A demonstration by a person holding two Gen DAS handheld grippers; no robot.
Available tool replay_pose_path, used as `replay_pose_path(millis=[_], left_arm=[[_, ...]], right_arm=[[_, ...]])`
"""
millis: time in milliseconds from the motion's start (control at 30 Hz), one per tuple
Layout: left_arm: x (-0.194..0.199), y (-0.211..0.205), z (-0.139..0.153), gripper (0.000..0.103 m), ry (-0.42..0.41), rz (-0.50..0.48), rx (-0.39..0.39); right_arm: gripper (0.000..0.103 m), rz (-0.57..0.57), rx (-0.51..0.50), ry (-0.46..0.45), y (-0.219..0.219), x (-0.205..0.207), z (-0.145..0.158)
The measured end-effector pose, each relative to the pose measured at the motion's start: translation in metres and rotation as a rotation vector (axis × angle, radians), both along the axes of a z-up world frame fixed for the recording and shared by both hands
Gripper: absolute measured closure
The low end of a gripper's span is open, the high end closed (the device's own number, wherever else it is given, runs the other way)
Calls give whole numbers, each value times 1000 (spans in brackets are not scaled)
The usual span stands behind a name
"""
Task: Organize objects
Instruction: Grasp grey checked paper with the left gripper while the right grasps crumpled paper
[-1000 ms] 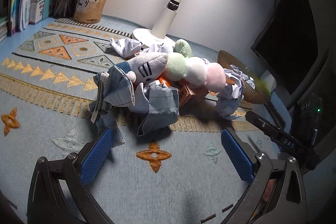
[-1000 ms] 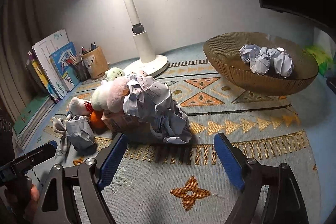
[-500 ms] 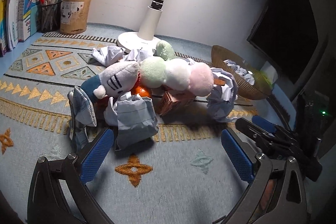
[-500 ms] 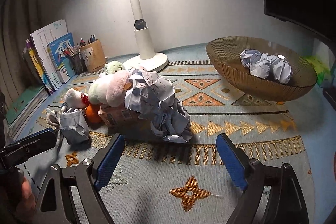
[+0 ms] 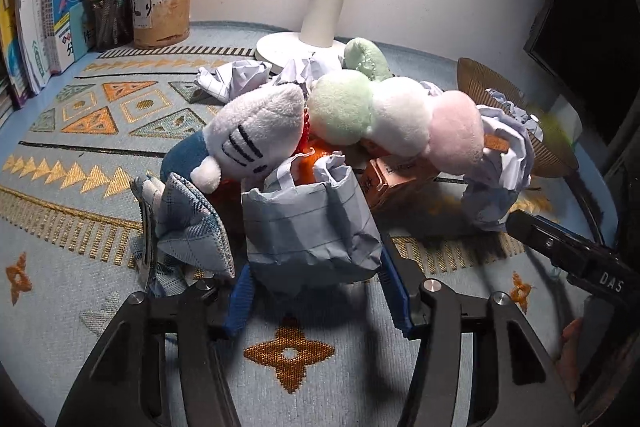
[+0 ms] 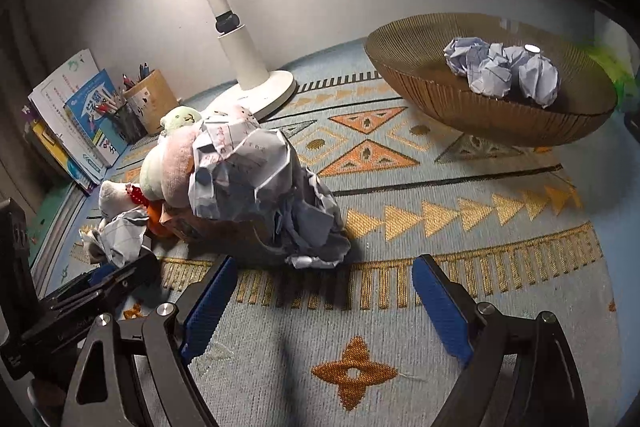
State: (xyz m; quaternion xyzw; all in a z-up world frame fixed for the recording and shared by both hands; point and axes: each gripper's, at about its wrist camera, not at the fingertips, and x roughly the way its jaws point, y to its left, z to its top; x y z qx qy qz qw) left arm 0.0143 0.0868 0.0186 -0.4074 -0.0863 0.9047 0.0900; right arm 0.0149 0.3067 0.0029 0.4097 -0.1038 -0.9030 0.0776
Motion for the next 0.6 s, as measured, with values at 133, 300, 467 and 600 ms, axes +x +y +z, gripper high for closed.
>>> replay_pose_path(millis=[133,300,467,600], left_arm=[[9,1,5,50,56,-15,16],[25,-4,17,50,175,-48,84],[29,2,21,50,207,-62,64],[29,2,22,50,212,-67,64]], right_arm=[[15,54,17,-44,-16,-24,-5],[33,47,82,-44,-23,-31,-13],[61,58,124,-10,-28,-23,-9],[61,20,107,-10,-21,-1,-6]])
